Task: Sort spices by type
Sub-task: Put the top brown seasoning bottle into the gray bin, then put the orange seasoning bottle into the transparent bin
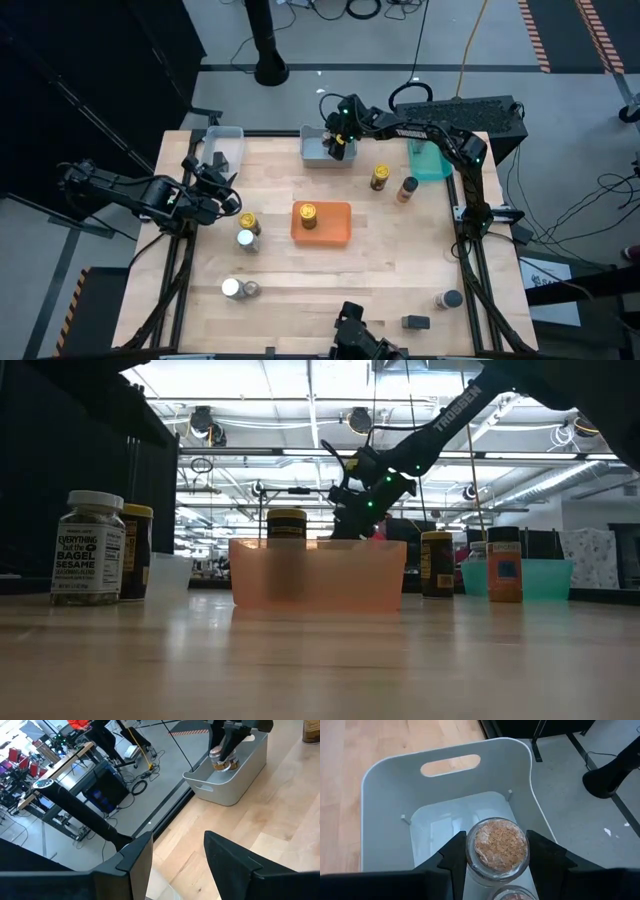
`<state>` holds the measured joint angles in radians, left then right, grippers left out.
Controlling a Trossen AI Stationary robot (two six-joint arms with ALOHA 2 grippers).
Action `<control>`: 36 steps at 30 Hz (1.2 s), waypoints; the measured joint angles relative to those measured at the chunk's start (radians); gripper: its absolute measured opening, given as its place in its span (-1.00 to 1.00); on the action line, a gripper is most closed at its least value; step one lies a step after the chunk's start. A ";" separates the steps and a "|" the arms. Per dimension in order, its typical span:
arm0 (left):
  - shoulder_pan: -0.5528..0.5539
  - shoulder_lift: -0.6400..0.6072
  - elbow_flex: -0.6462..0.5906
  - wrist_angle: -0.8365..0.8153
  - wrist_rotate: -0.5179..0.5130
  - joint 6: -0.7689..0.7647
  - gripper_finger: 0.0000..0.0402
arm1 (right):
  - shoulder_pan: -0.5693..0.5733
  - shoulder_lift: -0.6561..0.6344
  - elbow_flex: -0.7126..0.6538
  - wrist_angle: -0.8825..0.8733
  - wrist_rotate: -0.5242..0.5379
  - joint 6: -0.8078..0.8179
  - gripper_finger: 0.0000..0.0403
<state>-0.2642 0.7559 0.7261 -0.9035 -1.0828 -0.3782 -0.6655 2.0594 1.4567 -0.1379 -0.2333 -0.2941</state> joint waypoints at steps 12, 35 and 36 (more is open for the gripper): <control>0.000 0.000 0.000 0.000 0.000 0.000 -0.08 | -0.001 0.000 0.000 -0.016 0.001 0.037 -0.23; 0.000 0.000 0.000 0.000 0.000 0.001 -0.08 | -0.001 0.000 0.001 -0.028 0.001 0.046 0.07; 0.000 0.000 0.000 0.000 0.000 0.001 -0.08 | -0.001 0.000 0.001 -0.028 0.001 0.046 0.07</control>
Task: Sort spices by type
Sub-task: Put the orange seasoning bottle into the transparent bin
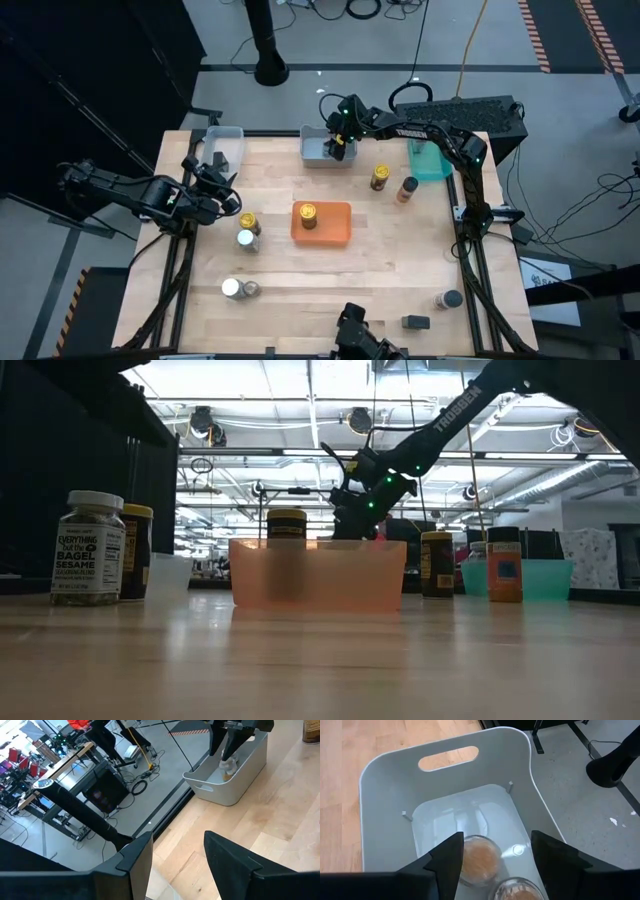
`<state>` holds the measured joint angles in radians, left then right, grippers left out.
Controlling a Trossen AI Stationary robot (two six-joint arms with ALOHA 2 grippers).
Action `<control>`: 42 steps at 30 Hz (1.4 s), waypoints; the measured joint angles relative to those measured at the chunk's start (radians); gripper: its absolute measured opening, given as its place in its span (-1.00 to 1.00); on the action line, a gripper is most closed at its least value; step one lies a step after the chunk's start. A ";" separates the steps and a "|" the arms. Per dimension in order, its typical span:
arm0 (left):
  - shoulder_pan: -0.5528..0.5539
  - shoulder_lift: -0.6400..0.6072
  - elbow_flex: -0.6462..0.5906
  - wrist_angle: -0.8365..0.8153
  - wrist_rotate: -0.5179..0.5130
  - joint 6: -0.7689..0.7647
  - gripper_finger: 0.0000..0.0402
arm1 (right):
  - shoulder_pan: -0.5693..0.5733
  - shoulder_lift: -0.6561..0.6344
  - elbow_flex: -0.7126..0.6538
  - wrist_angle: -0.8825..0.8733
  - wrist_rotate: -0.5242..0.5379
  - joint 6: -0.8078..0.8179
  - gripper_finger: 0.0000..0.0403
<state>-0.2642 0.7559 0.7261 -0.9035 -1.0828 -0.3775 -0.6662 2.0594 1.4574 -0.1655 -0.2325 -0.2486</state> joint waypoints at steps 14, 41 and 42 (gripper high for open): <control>0.000 0.000 0.000 0.006 0.001 0.001 -0.08 | 0.142 -0.273 0.003 -0.169 0.039 0.053 0.07; 0.000 0.014 0.000 0.528 0.220 0.383 -0.08 | 0.890 -0.366 0.001 -0.598 0.231 0.824 0.07; 0.000 0.014 0.000 0.542 0.223 0.391 -0.08 | 0.896 -0.366 0.001 -0.601 0.231 0.840 0.07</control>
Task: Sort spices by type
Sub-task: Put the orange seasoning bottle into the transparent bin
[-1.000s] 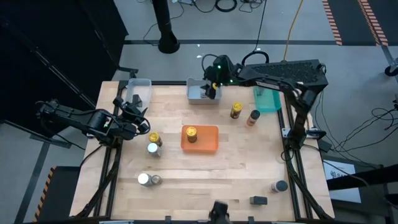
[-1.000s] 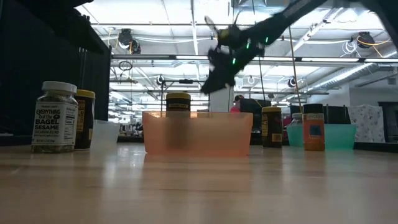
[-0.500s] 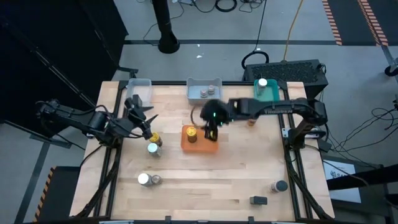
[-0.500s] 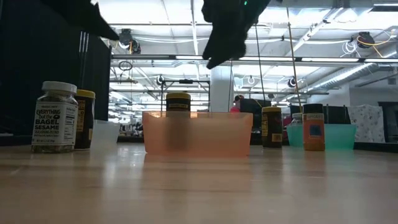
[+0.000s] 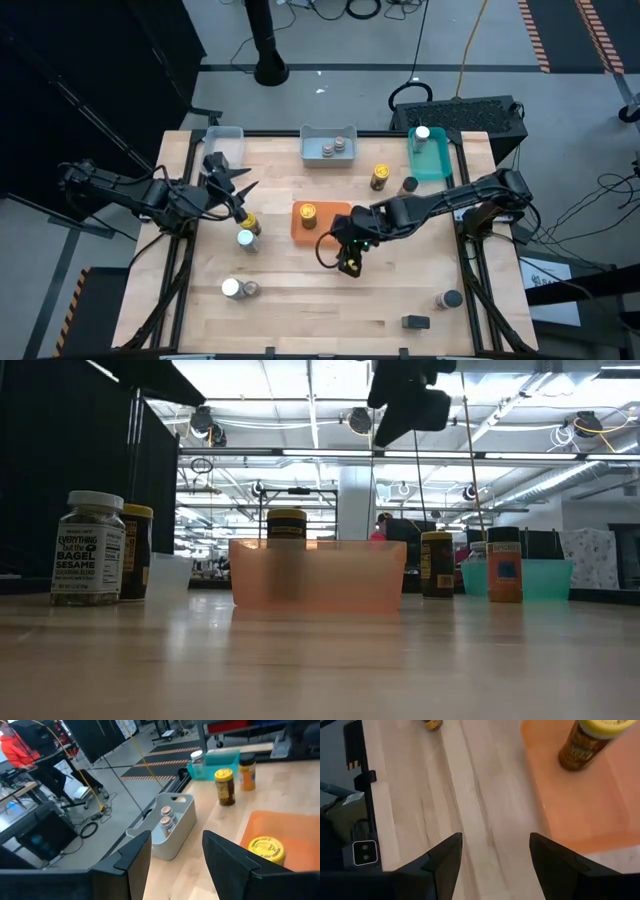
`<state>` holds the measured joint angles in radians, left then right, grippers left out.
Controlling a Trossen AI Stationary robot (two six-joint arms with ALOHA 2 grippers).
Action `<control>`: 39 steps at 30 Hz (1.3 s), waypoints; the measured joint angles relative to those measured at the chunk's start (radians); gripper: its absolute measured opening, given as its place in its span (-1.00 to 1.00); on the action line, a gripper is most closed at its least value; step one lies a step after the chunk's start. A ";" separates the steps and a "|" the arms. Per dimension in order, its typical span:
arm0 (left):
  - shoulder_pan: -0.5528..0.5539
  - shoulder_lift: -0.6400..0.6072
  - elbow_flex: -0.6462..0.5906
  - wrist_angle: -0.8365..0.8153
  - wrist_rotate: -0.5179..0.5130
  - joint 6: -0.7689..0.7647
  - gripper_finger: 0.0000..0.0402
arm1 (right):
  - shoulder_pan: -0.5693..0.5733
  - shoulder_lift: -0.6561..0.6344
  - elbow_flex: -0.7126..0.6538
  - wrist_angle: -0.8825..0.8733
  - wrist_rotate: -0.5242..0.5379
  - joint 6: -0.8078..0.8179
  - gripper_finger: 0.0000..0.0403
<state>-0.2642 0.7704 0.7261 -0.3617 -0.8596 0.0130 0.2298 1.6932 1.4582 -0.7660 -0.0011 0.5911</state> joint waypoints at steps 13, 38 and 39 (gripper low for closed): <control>0.000 0.000 0.000 0.050 0.087 0.057 -0.08 | 0.020 0.001 0.000 -0.134 -0.004 0.173 0.07; 0.000 0.000 0.000 0.051 0.089 0.072 -0.08 | 0.015 -0.004 0.255 -0.797 -0.114 0.576 0.07; 0.000 0.000 0.000 0.047 0.089 0.072 -0.08 | 0.015 -0.012 0.250 -0.789 -0.123 0.576 0.07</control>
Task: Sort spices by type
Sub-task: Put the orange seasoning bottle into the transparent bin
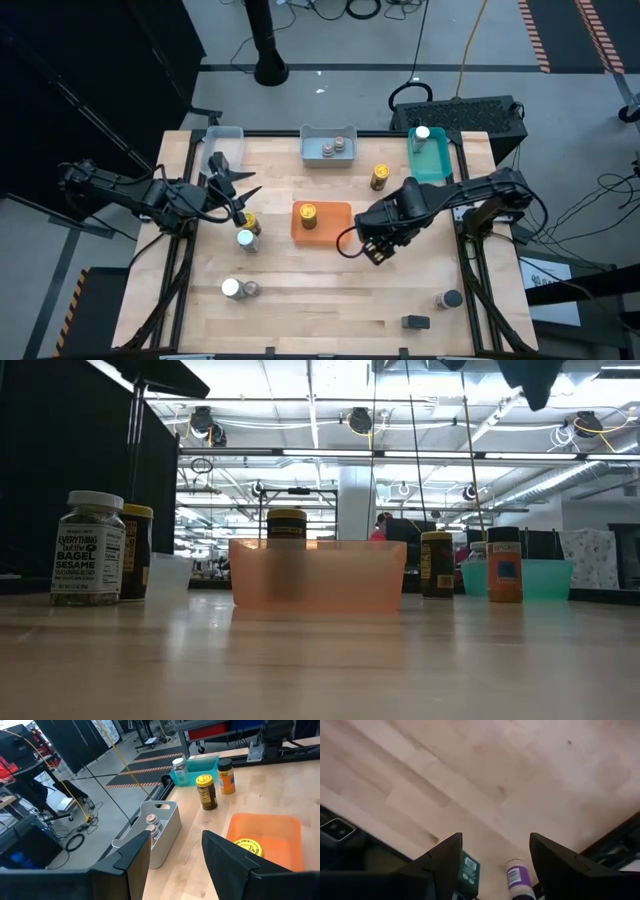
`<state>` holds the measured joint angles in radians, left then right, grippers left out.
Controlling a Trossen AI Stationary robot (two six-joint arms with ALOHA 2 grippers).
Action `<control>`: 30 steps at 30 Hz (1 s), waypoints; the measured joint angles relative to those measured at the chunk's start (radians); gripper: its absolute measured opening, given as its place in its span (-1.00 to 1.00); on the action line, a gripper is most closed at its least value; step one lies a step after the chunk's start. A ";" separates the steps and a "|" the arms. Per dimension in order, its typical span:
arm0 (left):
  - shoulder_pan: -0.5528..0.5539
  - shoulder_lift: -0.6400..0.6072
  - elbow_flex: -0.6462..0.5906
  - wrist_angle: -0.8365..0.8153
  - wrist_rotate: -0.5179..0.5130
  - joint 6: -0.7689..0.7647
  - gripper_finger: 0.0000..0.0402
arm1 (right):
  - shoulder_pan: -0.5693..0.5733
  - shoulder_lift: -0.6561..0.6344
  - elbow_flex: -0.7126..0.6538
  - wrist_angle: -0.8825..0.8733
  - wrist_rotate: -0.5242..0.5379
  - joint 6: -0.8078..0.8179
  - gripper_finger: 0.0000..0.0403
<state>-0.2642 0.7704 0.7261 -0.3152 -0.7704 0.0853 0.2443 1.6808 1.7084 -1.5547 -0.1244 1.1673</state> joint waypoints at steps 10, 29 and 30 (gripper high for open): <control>0.001 0.000 0.000 0.007 0.000 0.000 -0.08 | -0.125 -0.064 -0.010 -0.016 0.120 -0.080 0.07; 0.001 0.000 0.000 0.006 0.000 0.010 -0.08 | -0.745 -0.107 -0.056 -0.017 0.146 -0.545 0.07; 0.001 0.000 0.000 0.002 -0.001 0.010 -0.08 | -0.759 -0.111 -0.070 -0.018 0.145 -0.551 0.07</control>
<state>-0.2630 0.7701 0.7261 -0.3130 -0.7711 0.0952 -0.5143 1.5697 1.6383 -1.5725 0.0211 0.6159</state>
